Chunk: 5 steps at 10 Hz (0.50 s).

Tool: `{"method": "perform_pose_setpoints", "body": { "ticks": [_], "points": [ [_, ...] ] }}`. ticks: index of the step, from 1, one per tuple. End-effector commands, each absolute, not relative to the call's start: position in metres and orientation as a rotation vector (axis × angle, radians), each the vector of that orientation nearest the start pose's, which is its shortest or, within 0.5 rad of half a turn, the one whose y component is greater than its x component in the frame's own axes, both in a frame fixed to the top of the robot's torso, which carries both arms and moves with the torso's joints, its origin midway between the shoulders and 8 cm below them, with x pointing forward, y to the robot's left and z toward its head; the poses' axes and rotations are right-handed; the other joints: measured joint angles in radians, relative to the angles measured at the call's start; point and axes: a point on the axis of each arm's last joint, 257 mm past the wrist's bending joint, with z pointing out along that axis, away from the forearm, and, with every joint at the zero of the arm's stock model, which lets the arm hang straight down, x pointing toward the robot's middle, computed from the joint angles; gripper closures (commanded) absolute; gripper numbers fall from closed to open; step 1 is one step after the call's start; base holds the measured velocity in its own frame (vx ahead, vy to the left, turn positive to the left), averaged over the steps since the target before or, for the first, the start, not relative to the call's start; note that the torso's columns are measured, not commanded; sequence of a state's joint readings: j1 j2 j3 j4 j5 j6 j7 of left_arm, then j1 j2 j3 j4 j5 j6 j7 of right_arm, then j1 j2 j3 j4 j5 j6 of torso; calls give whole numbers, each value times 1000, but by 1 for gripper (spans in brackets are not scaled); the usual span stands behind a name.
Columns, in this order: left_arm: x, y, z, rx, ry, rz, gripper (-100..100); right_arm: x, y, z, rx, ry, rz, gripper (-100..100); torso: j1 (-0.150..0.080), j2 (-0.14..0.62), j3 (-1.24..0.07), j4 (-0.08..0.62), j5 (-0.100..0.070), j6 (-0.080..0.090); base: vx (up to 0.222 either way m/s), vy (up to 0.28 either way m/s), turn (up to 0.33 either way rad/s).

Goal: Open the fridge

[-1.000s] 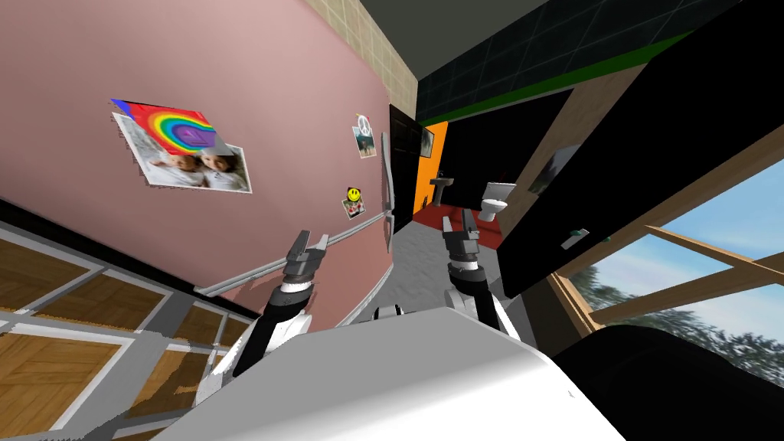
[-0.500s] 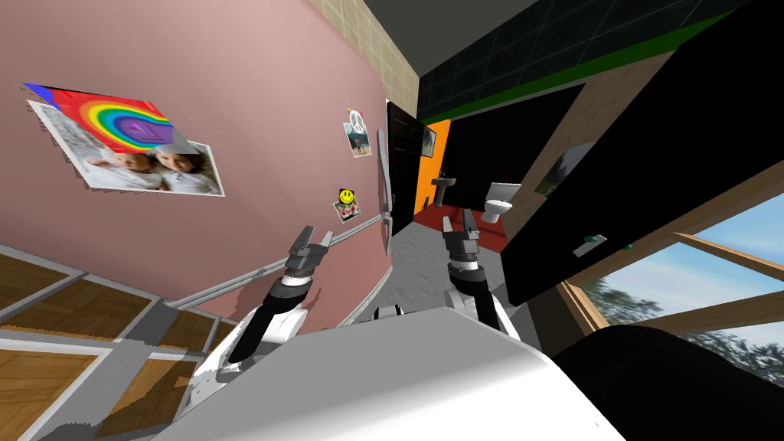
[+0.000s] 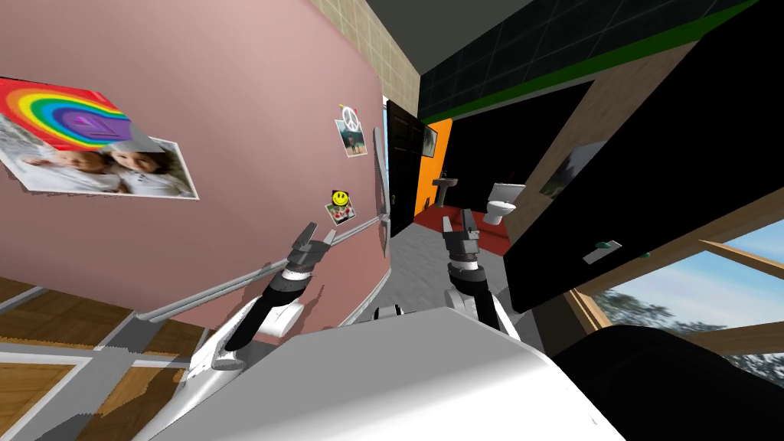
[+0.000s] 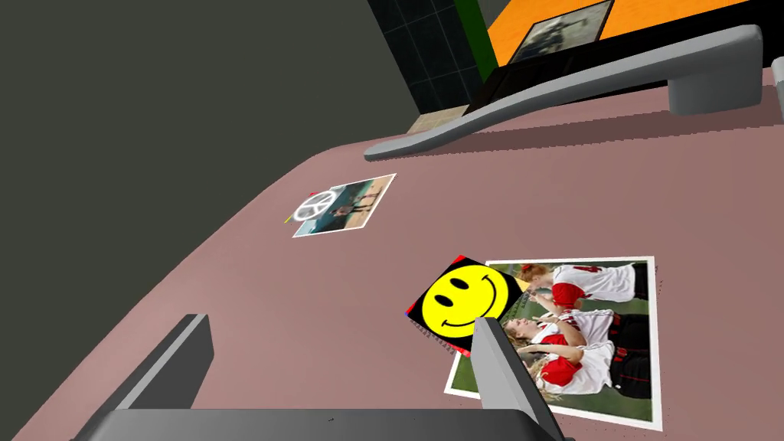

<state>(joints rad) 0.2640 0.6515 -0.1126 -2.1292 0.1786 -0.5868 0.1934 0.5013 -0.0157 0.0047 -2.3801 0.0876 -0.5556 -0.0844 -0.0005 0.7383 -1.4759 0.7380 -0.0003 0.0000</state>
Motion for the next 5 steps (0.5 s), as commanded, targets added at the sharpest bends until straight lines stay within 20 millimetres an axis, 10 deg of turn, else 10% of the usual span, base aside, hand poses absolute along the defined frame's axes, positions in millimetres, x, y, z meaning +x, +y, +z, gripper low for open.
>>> {"method": "perform_pose_setpoints", "body": {
  "ticks": [1, 5],
  "points": [
    [379, 198, 31, -285, 1041, -1719, -100, 314, -257, 76, 495, 554, 1365, 0, 1, 0, 0, 0, 0, 0, 54, -77, 18],
    [388, 195, 31, -266, 1127, -1750, -100, 314, -257, 76, 495, 554, 1365, 0, 0, -1, 0, 0, 0, 0, 62, -85, 24]
  ]
}}
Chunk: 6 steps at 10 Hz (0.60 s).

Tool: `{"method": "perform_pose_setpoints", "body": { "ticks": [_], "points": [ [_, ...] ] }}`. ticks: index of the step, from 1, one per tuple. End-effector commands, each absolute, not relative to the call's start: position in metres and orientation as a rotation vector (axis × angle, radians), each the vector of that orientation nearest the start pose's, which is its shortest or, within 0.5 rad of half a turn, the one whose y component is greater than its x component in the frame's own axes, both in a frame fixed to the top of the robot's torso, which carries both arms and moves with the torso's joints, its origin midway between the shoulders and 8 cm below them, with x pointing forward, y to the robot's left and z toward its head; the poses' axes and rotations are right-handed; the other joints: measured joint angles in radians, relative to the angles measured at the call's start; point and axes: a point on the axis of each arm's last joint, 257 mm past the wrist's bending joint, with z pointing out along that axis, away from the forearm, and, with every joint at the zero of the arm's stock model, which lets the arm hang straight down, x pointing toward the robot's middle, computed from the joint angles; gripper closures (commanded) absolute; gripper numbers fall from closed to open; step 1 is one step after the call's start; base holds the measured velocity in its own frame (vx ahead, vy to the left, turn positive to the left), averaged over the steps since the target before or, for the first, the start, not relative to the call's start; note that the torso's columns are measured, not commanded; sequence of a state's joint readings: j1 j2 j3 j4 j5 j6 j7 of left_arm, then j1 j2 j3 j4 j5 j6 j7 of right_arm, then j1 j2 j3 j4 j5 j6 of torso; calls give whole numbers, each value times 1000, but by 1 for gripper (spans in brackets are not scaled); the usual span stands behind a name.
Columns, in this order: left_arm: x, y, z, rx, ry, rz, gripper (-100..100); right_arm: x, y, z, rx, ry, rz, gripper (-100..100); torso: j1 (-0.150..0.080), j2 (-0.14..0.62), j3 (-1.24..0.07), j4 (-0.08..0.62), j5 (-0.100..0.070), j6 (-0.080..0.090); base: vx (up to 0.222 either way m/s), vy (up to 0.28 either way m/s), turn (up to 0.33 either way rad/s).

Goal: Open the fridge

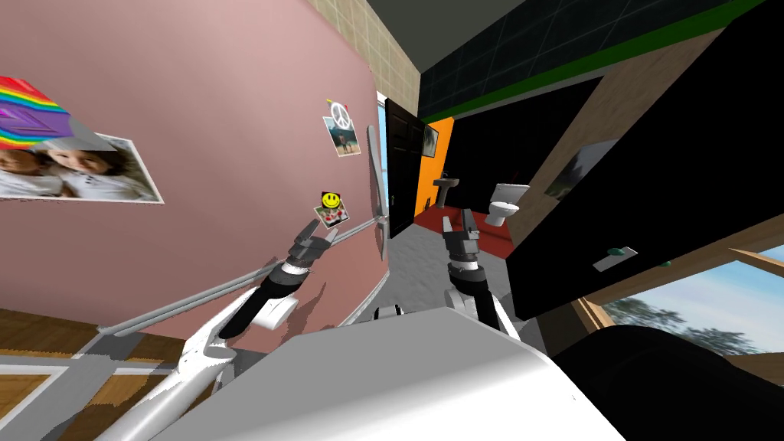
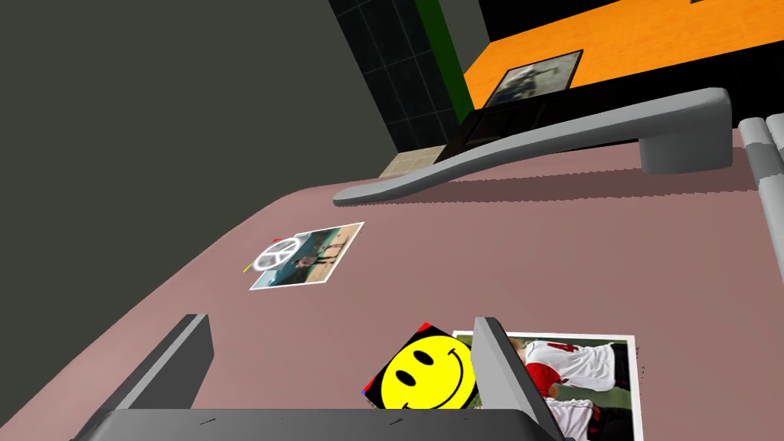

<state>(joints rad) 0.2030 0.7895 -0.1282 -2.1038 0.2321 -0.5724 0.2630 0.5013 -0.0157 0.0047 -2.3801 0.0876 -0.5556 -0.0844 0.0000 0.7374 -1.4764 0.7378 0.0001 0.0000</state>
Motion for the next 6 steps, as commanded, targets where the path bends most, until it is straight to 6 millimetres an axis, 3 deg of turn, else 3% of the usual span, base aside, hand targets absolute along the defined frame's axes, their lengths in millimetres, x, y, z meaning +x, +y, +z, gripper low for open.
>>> {"method": "perform_pose_setpoints", "body": {
  "ticks": [1, 6],
  "points": [
    [394, 195, 32, -271, 1156, -1766, -100, 313, -257, 76, 495, 554, 1365, 0, 1, 0, 0, 0, 0, 0, 74, -92, 24],
    [407, 197, 28, -257, 1271, -1752, -100, 314, -257, 76, 495, 554, 1365, 0, 0, 0, 0, 0, 0, 0, 67, -86, 16]
  ]
}}
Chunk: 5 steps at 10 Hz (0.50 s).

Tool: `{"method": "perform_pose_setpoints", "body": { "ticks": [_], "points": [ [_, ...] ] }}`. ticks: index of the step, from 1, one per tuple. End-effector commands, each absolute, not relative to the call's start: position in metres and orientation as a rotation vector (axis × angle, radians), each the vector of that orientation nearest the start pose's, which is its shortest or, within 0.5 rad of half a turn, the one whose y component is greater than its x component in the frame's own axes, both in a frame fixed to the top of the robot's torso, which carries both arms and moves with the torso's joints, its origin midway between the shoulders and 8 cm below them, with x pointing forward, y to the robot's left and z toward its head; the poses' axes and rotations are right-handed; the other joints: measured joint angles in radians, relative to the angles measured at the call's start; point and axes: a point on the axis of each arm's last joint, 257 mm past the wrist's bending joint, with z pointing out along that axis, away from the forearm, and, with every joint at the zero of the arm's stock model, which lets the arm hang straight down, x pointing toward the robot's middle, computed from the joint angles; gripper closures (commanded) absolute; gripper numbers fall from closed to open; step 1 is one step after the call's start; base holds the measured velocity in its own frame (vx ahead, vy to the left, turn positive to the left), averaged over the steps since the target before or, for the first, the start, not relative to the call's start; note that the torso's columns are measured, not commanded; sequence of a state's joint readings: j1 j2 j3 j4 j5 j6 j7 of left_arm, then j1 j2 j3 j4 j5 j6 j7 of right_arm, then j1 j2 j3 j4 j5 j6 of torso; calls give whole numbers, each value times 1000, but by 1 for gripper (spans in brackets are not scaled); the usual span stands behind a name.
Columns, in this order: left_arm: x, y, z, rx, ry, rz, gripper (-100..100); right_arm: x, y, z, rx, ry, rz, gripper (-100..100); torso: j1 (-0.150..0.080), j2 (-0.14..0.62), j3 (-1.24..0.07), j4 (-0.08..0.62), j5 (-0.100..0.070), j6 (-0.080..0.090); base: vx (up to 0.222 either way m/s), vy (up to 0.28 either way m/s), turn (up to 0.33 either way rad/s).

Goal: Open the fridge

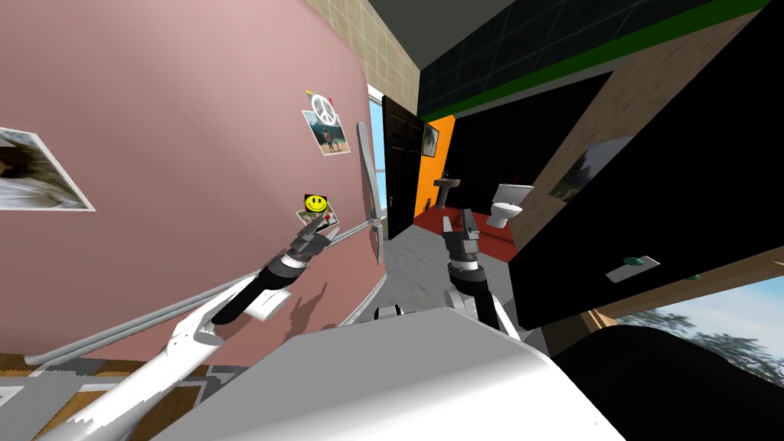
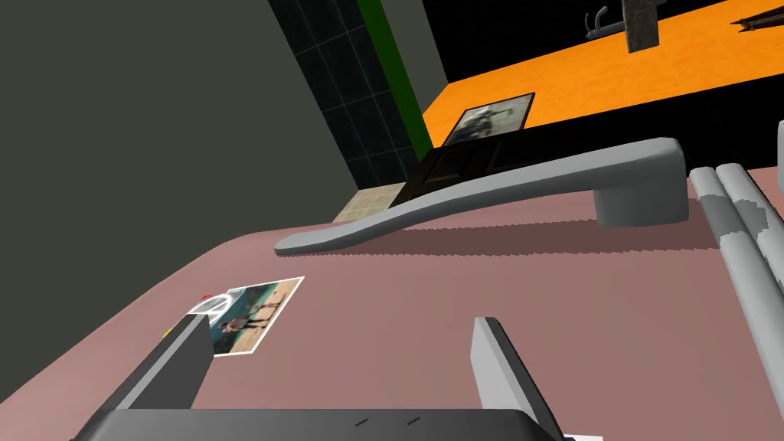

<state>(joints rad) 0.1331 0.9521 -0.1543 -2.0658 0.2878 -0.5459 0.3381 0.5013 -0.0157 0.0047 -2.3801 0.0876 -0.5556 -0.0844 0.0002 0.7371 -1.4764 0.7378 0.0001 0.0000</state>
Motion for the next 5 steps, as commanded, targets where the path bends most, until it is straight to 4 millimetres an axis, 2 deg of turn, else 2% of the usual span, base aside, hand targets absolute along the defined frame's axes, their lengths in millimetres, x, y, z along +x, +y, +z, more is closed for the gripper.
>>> {"method": "perform_pose_setpoints", "body": {
  "ticks": [1, 4, 5],
  "points": [
    [414, 200, 27, -273, 1301, -1754, -100, 313, -257, 76, 495, 554, 1365, 0, 0, 1, 1, 0, 0, 0, 64, -119, 11],
    [421, 205, 24, -266, 1371, -1722, -100, 314, -257, 76, 495, 554, 1365, 0, 0, 2, 1, 0, 0, 0, 48, -99, 10],
    [429, 210, 23, -287, 1400, -1714, -100, 314, -257, 76, 495, 554, 1365, 0, 1, 1, 1, 0, 0, 0, 49, -104, 7]
  ]
}}
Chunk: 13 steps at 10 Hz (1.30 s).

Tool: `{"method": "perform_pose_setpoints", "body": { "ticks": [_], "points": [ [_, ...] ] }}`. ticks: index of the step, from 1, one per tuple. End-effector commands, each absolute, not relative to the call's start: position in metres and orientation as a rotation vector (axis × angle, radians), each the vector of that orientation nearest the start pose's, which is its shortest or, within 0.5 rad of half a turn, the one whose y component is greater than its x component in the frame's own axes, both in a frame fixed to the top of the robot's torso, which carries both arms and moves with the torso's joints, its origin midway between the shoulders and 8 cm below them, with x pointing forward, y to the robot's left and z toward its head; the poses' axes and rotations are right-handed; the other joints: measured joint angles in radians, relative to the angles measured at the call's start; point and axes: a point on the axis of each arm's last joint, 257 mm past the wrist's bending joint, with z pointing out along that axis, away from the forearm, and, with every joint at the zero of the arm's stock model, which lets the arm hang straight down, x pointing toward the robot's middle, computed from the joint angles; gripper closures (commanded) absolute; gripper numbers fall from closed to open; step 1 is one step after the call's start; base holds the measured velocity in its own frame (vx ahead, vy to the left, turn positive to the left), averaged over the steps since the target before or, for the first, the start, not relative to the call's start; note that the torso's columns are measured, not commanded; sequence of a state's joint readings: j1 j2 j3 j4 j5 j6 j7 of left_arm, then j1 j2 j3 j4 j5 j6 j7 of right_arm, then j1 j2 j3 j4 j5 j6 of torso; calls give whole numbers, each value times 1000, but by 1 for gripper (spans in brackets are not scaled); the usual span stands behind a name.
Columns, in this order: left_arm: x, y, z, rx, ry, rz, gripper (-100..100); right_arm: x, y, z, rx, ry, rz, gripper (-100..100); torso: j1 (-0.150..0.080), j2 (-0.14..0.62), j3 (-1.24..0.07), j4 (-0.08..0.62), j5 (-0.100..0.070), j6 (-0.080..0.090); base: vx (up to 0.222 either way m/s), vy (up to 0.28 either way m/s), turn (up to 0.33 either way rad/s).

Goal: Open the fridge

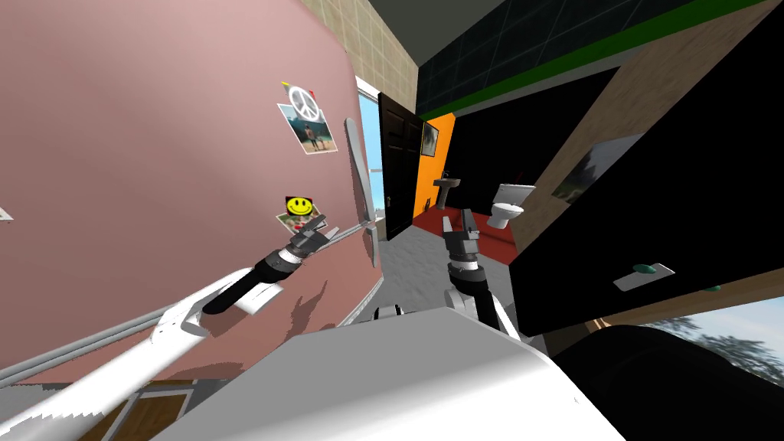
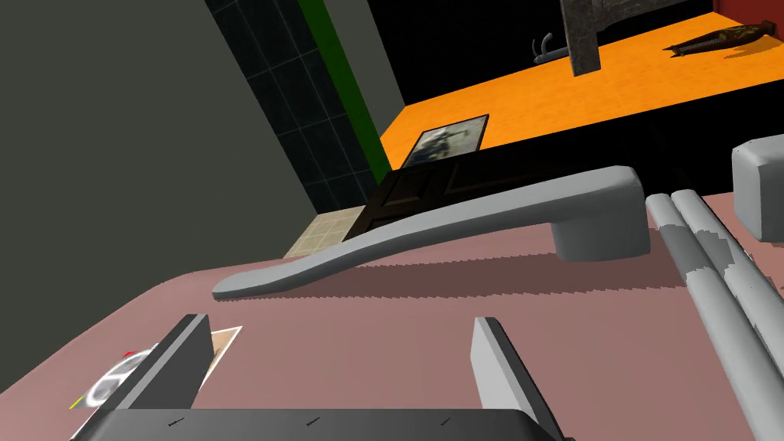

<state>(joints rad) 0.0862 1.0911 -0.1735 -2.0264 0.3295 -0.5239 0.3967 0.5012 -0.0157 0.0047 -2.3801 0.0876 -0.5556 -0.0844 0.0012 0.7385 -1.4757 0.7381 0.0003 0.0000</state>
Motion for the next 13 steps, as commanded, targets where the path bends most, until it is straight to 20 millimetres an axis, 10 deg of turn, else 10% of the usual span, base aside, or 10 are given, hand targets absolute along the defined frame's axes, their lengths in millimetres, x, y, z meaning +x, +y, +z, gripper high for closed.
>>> {"method": "perform_pose_setpoints", "body": {
  "ticks": [1, 13],
  "points": [
    [429, 211, 23, -274, 1419, -1698, -100, 314, -257, 76, 495, 554, 1365, 0, -1, -1, 0, 0, 0, 0, 40, -97, 6],
    [476, 269, 24, -354, 1645, -1464, -100, 314, -257, 76, 495, 554, 1365, 0, -2, 0, 0, 0, 0, 0, 53, -102, 1]
  ]
}}
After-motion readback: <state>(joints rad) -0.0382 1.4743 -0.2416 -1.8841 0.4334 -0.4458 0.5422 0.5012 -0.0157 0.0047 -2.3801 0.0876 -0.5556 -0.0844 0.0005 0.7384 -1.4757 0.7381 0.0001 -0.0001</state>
